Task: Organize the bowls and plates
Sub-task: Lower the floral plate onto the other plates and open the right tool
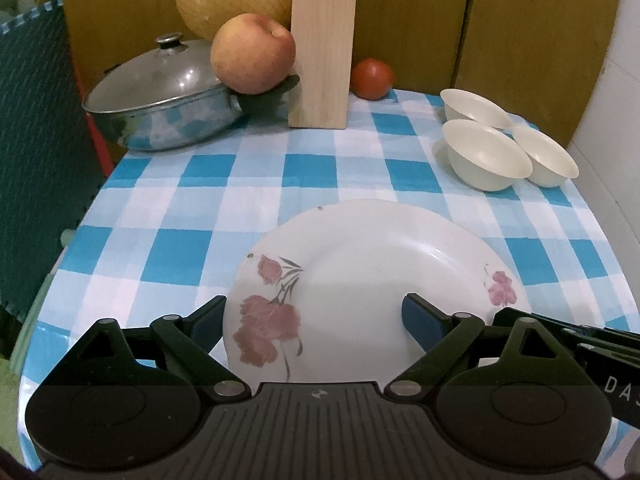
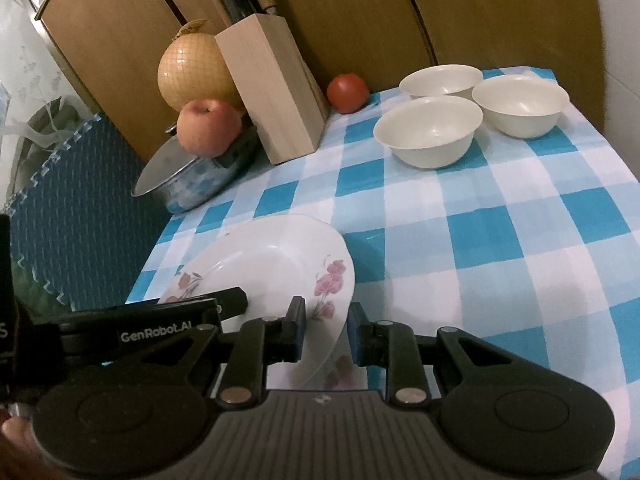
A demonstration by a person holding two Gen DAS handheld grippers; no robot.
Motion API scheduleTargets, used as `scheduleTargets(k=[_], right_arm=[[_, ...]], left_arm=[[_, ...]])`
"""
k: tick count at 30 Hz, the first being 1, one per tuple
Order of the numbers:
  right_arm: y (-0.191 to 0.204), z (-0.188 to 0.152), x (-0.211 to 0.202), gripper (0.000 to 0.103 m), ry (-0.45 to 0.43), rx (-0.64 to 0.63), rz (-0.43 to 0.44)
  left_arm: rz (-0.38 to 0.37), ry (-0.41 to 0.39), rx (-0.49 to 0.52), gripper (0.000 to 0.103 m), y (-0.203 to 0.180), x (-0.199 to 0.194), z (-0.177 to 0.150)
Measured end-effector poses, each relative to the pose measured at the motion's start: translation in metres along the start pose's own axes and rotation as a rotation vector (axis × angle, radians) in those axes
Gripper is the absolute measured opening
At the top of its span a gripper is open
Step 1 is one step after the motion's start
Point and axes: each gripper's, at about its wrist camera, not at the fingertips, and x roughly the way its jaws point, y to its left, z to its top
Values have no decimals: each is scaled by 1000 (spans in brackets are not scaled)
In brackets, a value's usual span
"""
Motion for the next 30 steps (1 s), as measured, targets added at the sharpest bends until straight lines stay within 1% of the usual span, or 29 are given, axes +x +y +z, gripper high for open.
scheduleTargets(k=[4, 16, 30], right_arm=[[0, -5, -4, 23, 3, -1, -1], [-2, -24, -12, 24, 36, -7, -7], [-2, -35, -13, 24, 56, -23, -22]], left_arm=[[-8, 5, -3, 95, -1, -1, -4], [1, 26, -3, 95, -3, -5, -23], [11, 33, -2, 96, -7, -7, -32]])
